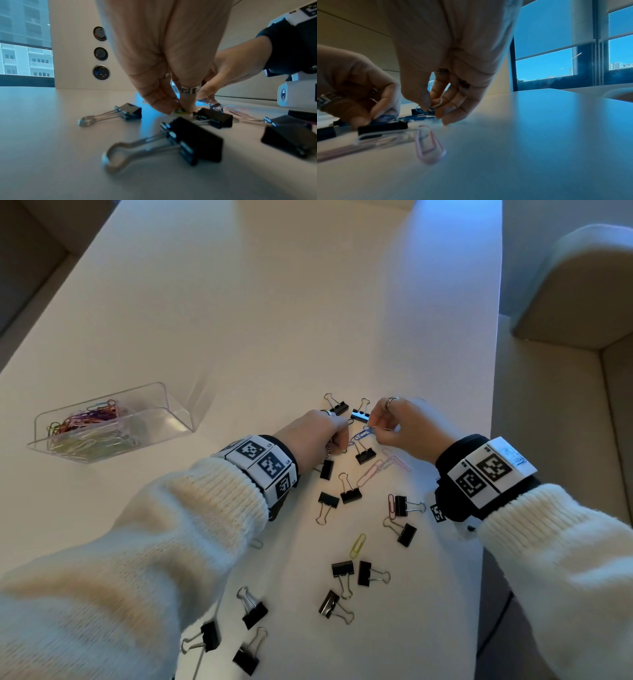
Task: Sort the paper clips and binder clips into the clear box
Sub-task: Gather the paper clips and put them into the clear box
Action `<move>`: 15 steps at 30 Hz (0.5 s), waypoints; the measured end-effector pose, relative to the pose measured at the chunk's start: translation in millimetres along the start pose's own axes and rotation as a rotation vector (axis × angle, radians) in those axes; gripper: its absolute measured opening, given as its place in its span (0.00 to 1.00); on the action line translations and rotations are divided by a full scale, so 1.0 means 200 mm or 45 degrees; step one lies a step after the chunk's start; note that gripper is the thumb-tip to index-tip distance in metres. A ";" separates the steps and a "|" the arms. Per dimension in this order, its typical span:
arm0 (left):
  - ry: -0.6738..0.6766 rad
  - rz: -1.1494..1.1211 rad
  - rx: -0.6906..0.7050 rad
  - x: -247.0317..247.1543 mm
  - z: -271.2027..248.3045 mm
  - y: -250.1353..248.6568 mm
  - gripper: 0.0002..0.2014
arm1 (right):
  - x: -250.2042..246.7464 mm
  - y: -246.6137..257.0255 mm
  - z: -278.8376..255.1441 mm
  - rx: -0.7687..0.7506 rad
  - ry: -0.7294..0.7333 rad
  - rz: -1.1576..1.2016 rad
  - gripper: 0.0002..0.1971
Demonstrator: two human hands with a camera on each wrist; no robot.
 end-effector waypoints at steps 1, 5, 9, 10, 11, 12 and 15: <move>0.013 0.012 -0.013 0.01 0.00 0.00 0.13 | 0.01 0.01 0.00 -0.028 0.021 0.004 0.05; 0.034 0.077 -0.061 0.03 0.01 0.02 0.14 | 0.04 0.05 0.00 -0.065 0.038 -0.094 0.08; 0.059 0.078 -0.092 0.04 0.01 0.03 0.17 | 0.05 0.06 0.01 -0.051 0.088 -0.163 0.08; 0.046 0.083 -0.083 0.03 0.00 0.03 0.16 | 0.06 0.05 0.01 -0.043 0.099 -0.179 0.08; 0.021 0.071 -0.067 0.01 -0.01 0.02 0.15 | 0.06 0.06 0.01 -0.040 0.105 -0.196 0.07; -0.015 0.025 -0.049 -0.02 -0.03 0.02 0.13 | 0.06 0.06 0.01 -0.039 0.104 -0.210 0.07; -0.139 -0.251 -0.028 -0.12 -0.09 0.04 0.09 | 0.07 0.07 0.01 -0.050 0.095 -0.246 0.07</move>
Point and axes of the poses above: each hand's wrist, its own z-axis towards the middle knuckle, its own x-axis out of the palm, y = z × x, the point moved 9 cm from there along z, towards the middle knuckle, and after that the axes turned 8 degrees about y, right-handed, at the moved point
